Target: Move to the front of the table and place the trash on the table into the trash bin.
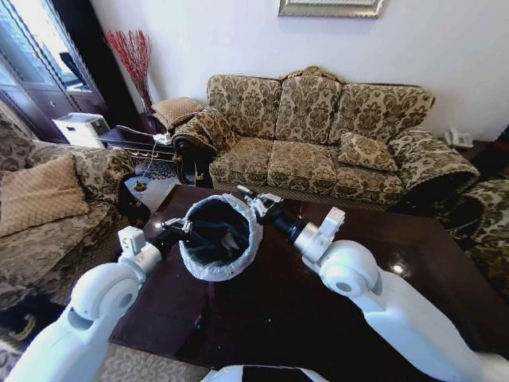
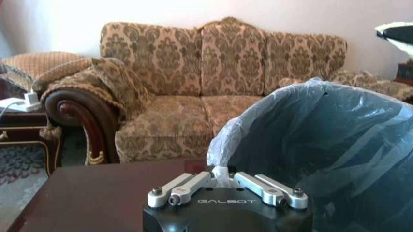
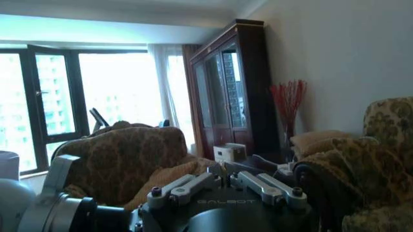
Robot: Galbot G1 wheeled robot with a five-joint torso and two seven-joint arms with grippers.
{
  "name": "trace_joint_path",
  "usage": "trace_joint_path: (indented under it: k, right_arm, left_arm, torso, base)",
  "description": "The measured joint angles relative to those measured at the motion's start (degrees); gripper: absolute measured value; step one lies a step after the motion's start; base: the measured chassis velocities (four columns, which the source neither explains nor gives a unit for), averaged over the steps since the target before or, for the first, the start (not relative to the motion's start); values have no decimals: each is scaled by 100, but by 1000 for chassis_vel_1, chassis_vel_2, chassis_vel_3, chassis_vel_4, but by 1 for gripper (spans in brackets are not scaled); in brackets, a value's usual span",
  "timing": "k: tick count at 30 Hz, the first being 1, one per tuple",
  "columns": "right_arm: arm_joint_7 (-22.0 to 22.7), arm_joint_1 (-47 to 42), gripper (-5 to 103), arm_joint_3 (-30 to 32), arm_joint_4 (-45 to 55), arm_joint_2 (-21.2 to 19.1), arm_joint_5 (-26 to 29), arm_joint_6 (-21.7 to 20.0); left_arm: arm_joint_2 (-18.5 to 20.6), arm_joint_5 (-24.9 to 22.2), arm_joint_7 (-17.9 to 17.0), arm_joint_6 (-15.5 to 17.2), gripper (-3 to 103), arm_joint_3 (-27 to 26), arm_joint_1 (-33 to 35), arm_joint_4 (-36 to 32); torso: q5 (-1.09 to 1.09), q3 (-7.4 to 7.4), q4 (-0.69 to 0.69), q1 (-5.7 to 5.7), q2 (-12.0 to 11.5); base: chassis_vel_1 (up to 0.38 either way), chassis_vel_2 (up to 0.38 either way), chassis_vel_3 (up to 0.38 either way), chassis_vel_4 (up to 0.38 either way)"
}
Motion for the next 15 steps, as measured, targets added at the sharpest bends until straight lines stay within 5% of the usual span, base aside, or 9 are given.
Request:
trace_joint_path:
  k: [9,15]
  right_arm:
    - [158,480,5,-685,-45,-254,-275,-282]
    - [299,518,32,-863,-174,-284,-549,-342]
  left_arm:
    - [61,-17,-19,59,2,-22,94,-98]
    - [79,-22,-19,81,2,-21,96,-100]
  torso:
    - [-1,0,1,0,0]
    - [-1,0,1,0,0]
  base:
    - [0,0,0,0]
    - [0,0,0,0]
